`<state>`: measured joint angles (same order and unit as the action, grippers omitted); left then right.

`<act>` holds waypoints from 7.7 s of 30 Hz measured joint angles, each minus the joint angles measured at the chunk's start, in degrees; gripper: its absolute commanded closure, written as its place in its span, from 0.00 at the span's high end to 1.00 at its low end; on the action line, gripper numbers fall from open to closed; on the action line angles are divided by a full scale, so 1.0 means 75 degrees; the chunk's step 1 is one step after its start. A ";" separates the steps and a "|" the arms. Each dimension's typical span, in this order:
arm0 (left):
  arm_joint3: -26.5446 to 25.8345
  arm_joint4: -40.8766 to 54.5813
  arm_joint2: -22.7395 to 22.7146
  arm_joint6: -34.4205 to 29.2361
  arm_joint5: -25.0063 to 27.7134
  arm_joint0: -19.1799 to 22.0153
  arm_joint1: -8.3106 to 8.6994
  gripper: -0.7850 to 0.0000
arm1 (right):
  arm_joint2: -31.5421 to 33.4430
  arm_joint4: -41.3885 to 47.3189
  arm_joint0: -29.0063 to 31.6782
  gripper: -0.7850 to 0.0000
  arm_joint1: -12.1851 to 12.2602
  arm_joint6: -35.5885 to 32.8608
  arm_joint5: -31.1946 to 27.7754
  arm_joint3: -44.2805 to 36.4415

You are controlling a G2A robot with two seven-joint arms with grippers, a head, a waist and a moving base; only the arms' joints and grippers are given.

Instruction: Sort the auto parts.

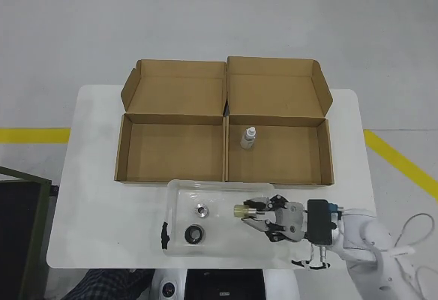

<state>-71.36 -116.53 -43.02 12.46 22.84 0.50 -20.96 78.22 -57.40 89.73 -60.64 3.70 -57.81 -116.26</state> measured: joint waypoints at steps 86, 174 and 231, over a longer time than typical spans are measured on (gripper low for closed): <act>0.0000 0.0000 0.0000 0.0000 0.0000 0.0000 0.0000 1.00 | -0.2304 -0.0863 -0.4648 0.41 -0.0437 -0.6722 0.4305 0.3626; 0.0000 0.0000 0.0000 0.0000 0.0000 0.0000 0.0000 1.00 | -0.4993 -0.2794 -0.3854 0.47 -0.0910 -0.3290 0.2508 0.2965; 0.0000 0.0000 0.0000 0.0000 0.0000 0.0000 0.0000 1.00 | -0.2643 0.1328 -0.2966 0.00 -0.0579 -0.2248 0.1773 0.1694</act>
<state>-71.36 -116.53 -43.02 12.46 22.84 0.50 -20.96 58.39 -47.45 67.49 -64.99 -13.15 -44.51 -103.55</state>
